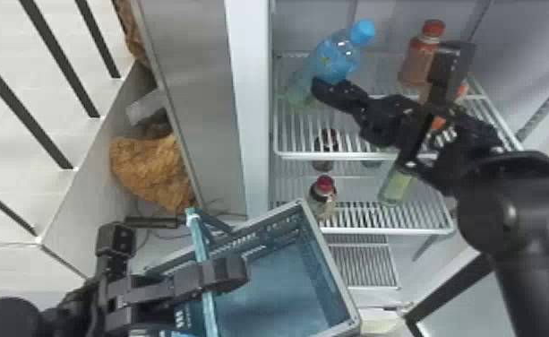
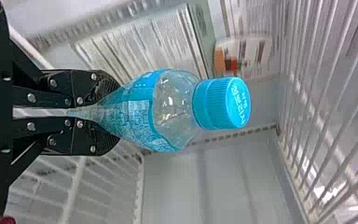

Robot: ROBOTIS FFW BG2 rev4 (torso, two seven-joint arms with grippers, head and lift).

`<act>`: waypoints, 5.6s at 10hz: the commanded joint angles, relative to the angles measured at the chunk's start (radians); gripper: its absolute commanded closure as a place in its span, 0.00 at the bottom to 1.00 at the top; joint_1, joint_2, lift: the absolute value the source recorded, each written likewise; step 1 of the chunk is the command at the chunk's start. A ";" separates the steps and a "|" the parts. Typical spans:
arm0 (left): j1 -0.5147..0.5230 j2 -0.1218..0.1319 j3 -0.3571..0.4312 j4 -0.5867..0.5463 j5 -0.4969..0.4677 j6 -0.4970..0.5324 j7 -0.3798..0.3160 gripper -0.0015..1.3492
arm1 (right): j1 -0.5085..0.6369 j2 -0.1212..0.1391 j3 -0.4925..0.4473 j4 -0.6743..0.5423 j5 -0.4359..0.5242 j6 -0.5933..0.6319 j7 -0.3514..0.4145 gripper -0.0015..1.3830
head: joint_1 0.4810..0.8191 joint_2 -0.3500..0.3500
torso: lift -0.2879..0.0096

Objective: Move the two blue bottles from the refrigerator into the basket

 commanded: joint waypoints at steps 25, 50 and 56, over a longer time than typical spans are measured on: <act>0.023 -0.007 0.019 0.000 0.007 0.005 0.005 0.89 | 0.602 -0.078 -0.122 -0.767 -0.084 0.722 0.208 0.20 | 0.63 0.69 | 0.93; 0.080 -0.031 0.087 0.000 -0.029 0.002 0.017 0.89 | 1.137 0.133 -0.409 -0.301 0.041 -0.819 -0.017 0.09 | 0.63 0.00 | 0.93; 0.082 -0.033 0.091 0.000 -0.029 0.002 0.018 0.89 | 1.140 0.132 -0.407 -0.303 0.045 -0.819 -0.025 0.09 | 0.63 0.00 | 0.93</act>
